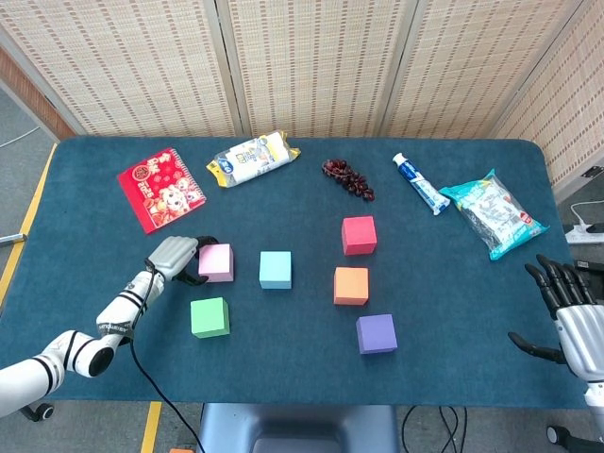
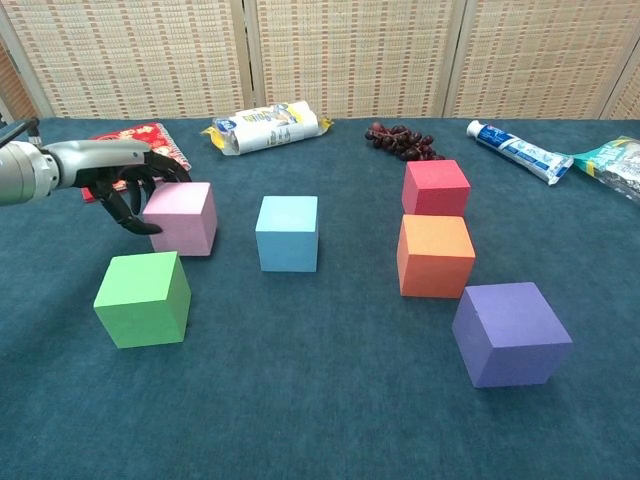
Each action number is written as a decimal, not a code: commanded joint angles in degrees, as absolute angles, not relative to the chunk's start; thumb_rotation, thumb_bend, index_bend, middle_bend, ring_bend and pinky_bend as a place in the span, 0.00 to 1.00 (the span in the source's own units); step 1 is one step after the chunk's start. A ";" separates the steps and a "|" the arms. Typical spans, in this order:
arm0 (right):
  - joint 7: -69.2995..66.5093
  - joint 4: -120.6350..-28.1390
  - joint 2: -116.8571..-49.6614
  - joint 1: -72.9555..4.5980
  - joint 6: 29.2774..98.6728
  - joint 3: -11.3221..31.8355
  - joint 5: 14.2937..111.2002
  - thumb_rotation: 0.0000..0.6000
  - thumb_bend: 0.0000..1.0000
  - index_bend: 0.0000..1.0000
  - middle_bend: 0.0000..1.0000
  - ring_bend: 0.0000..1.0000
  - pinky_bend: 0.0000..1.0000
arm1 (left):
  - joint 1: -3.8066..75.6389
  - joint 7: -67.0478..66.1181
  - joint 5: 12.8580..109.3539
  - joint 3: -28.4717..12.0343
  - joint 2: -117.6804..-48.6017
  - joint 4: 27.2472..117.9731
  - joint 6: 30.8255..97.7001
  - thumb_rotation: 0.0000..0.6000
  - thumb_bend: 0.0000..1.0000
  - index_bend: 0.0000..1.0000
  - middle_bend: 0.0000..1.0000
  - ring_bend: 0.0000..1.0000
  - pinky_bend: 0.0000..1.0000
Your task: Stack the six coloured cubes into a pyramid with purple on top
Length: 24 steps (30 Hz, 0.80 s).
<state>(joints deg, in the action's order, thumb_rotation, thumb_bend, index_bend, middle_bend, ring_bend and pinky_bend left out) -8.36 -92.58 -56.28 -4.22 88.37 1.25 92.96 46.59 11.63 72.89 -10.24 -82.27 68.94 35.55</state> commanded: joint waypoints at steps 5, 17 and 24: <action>-8.76 -92.27 -56.28 -3.73 88.78 1.19 92.73 1.00 0.26 0.00 0.06 0.00 0.06 | 47.94 13.55 76.35 -9.69 -84.86 69.91 37.35 1.00 0.31 0.39 0.41 0.39 0.40; -9.25 -91.88 -56.11 -2.97 89.37 1.17 92.33 1.00 0.26 0.00 0.05 0.00 0.06 | 49.69 11.33 76.62 -9.54 -89.41 65.54 39.41 1.00 0.32 0.37 0.40 0.36 0.38; -9.62 -91.49 -56.27 -2.65 89.66 1.29 92.06 1.00 0.26 0.00 0.06 0.00 0.06 | 50.14 11.64 76.06 -9.16 -89.71 64.55 38.69 1.00 0.31 0.37 0.39 0.36 0.37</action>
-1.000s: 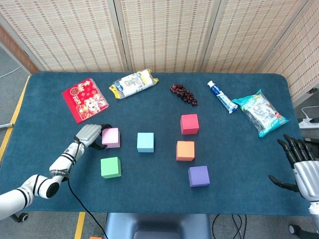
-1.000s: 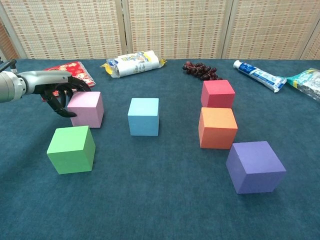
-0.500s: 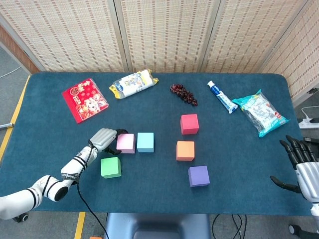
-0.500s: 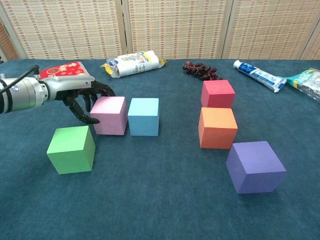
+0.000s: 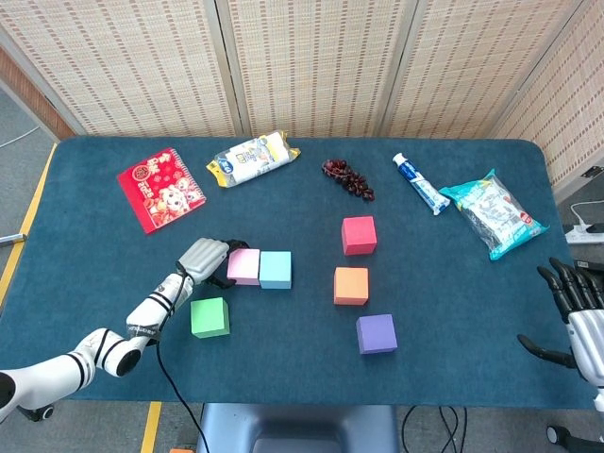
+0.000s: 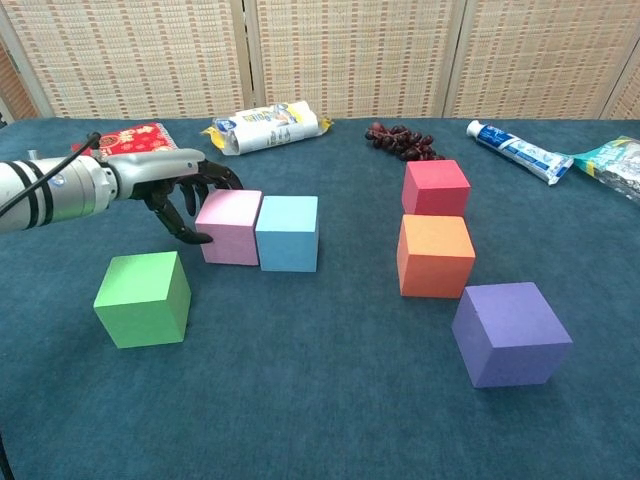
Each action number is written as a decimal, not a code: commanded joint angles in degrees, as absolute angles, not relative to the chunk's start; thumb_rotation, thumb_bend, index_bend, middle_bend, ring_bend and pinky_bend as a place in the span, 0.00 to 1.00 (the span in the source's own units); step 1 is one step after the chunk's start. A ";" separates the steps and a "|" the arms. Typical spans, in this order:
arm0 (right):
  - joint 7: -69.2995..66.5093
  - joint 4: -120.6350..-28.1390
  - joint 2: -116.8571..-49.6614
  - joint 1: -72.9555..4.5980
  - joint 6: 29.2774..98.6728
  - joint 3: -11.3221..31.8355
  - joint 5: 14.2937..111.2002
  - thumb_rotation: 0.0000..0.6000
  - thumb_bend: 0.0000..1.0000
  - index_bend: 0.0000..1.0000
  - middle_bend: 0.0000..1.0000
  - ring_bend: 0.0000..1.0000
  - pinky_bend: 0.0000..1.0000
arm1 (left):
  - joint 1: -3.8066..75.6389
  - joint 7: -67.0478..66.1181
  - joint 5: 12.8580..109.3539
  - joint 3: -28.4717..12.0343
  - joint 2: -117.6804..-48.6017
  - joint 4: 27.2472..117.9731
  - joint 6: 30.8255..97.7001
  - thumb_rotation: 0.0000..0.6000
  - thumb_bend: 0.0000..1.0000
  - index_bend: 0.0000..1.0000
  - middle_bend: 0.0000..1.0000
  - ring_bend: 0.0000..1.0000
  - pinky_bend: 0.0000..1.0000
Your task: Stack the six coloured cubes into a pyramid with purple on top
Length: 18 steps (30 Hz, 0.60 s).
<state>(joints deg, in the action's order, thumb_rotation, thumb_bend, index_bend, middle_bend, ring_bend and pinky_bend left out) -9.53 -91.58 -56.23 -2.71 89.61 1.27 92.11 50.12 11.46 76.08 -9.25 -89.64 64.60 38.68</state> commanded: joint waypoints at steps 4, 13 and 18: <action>-9.69 -91.28 -56.44 -2.60 89.48 1.24 92.00 1.00 0.26 0.00 0.05 0.00 0.06 | 50.17 11.88 76.35 -8.78 -89.73 64.71 38.94 1.00 0.31 0.37 0.39 0.36 0.37; -9.75 -91.20 -56.42 -2.39 89.56 1.34 91.82 1.00 0.26 0.00 0.05 0.00 0.06 | 50.89 12.36 76.33 -8.63 -90.31 64.26 38.61 1.00 0.31 0.36 0.39 0.35 0.36; -9.79 -91.12 -56.36 -2.23 89.52 1.35 91.63 1.00 0.26 0.00 0.06 0.00 0.06 | 51.26 12.68 76.42 -8.56 -90.64 63.71 38.52 1.00 0.31 0.36 0.38 0.35 0.35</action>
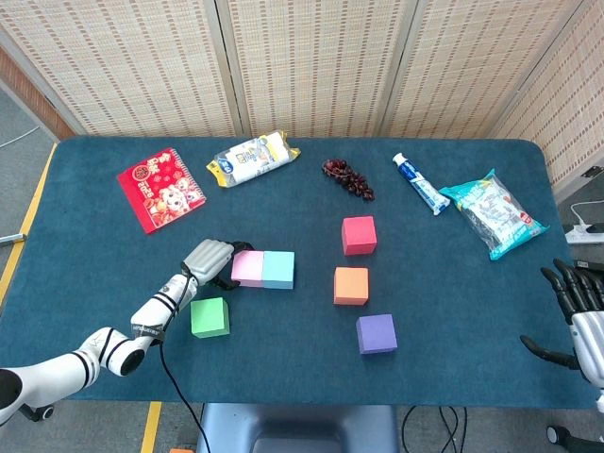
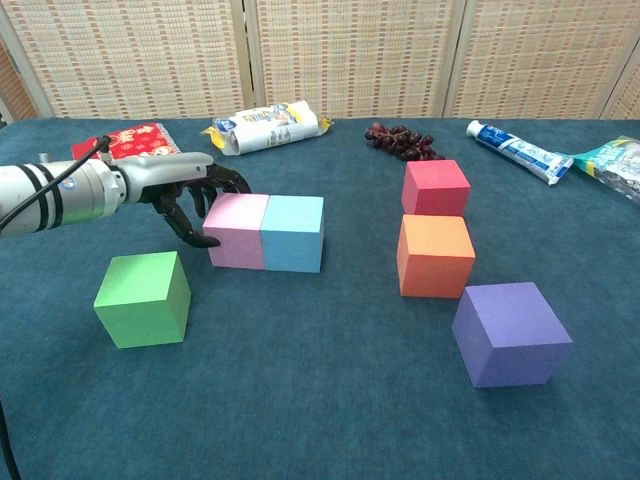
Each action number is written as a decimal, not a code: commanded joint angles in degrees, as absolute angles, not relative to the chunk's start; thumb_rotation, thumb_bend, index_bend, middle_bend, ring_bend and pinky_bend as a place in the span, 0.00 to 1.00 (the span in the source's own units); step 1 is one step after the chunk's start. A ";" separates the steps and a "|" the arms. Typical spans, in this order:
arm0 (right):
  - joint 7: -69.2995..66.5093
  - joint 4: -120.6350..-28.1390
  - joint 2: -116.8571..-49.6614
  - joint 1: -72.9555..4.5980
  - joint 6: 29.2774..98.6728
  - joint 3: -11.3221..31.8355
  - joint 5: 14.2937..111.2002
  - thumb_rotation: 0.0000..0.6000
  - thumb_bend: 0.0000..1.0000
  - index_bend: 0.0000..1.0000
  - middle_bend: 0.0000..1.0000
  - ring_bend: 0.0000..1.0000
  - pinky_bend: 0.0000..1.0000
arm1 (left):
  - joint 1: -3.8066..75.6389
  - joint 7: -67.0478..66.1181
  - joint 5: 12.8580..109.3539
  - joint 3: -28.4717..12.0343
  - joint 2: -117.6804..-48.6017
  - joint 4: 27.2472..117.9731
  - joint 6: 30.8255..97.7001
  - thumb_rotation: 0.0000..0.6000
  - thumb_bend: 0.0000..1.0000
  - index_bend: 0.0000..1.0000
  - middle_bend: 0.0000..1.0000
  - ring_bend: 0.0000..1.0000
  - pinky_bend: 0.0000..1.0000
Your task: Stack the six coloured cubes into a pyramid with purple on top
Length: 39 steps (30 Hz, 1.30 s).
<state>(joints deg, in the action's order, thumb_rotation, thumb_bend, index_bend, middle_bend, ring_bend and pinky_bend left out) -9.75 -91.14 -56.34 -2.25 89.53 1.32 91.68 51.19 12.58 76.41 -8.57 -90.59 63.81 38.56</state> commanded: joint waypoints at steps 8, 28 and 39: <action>-9.91 -91.01 -56.32 -2.05 89.63 1.43 91.54 1.00 0.26 0.00 0.05 0.00 0.06 | 51.53 13.85 76.26 -8.38 -90.45 63.16 37.91 1.00 0.31 0.35 0.38 0.35 0.34; -10.48 -90.48 -56.45 -1.59 90.05 1.58 91.43 1.00 0.26 0.00 0.05 0.00 0.06 | 51.97 13.80 76.22 -8.00 -90.81 63.46 38.09 1.00 0.31 0.35 0.36 0.34 0.34; -10.42 -90.62 -56.38 -1.57 90.02 1.63 91.56 1.00 0.26 0.00 0.06 0.00 0.06 | 52.09 13.19 75.82 -7.81 -91.04 63.40 37.91 1.00 0.31 0.34 0.36 0.34 0.33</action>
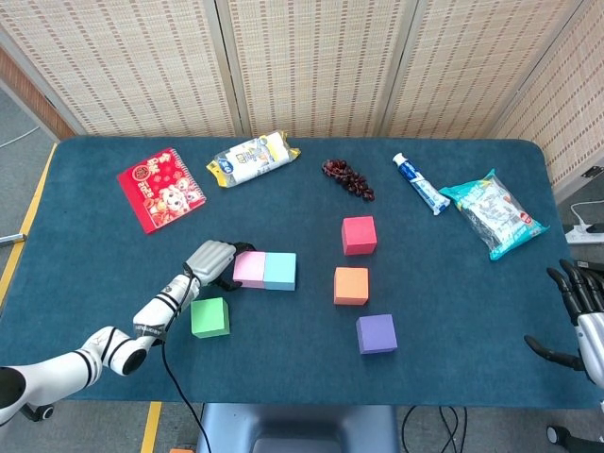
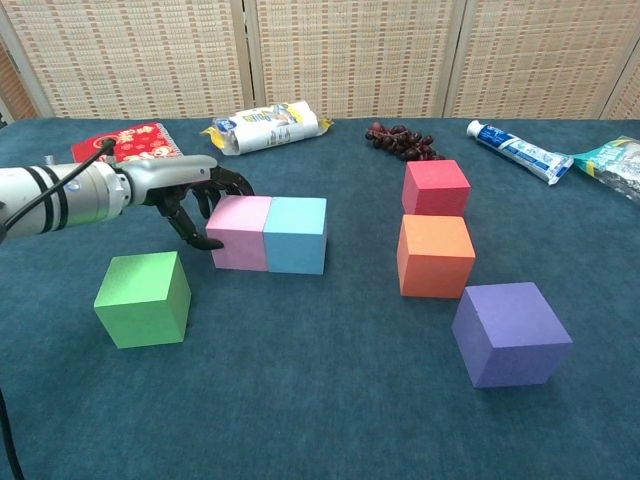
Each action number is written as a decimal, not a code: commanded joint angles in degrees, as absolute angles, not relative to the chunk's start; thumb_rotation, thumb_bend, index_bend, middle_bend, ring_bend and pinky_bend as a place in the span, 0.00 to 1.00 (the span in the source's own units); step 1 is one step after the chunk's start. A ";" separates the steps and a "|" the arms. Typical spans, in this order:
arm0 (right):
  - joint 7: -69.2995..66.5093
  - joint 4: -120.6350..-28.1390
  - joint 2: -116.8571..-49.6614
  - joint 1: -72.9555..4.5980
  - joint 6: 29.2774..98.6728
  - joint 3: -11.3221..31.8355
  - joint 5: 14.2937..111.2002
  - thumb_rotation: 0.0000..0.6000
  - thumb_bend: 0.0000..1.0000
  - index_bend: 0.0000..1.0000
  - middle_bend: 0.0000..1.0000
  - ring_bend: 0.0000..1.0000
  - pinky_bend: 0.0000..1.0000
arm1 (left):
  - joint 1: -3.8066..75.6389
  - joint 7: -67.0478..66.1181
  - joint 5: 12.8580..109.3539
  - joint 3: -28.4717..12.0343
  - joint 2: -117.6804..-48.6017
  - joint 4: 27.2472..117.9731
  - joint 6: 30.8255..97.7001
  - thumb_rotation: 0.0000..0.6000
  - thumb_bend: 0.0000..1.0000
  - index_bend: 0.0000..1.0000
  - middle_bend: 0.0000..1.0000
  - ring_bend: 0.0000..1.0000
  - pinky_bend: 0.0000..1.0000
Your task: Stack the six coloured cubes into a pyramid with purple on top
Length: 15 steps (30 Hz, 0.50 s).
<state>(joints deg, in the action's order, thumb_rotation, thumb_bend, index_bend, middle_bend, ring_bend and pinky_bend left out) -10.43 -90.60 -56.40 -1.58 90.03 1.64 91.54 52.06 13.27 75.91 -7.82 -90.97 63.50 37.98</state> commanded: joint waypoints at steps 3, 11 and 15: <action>-10.38 -90.65 -56.36 -1.52 90.07 1.65 91.55 1.00 0.26 0.00 0.06 0.00 0.06 | 52.07 12.96 75.54 -7.79 -91.20 63.23 37.80 1.00 0.31 0.34 0.35 0.33 0.33; -10.66 -90.48 -56.36 -1.41 90.25 1.69 91.61 1.00 0.27 0.00 0.05 0.00 0.06 | 52.09 11.92 75.08 -7.52 -90.72 64.26 37.26 1.00 0.31 0.22 0.24 0.22 0.31; -10.83 -90.40 -56.35 -1.31 90.51 1.70 91.76 1.00 0.26 0.00 0.05 0.00 0.06 | 52.07 11.29 74.69 -7.50 -90.21 65.20 37.06 1.00 0.32 0.17 0.18 0.16 0.30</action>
<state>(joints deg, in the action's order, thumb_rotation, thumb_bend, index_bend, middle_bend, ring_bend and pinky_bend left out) -10.82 -90.40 -56.35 -1.32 90.50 1.70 91.75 52.07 11.43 74.80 -7.51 -90.34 65.04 37.14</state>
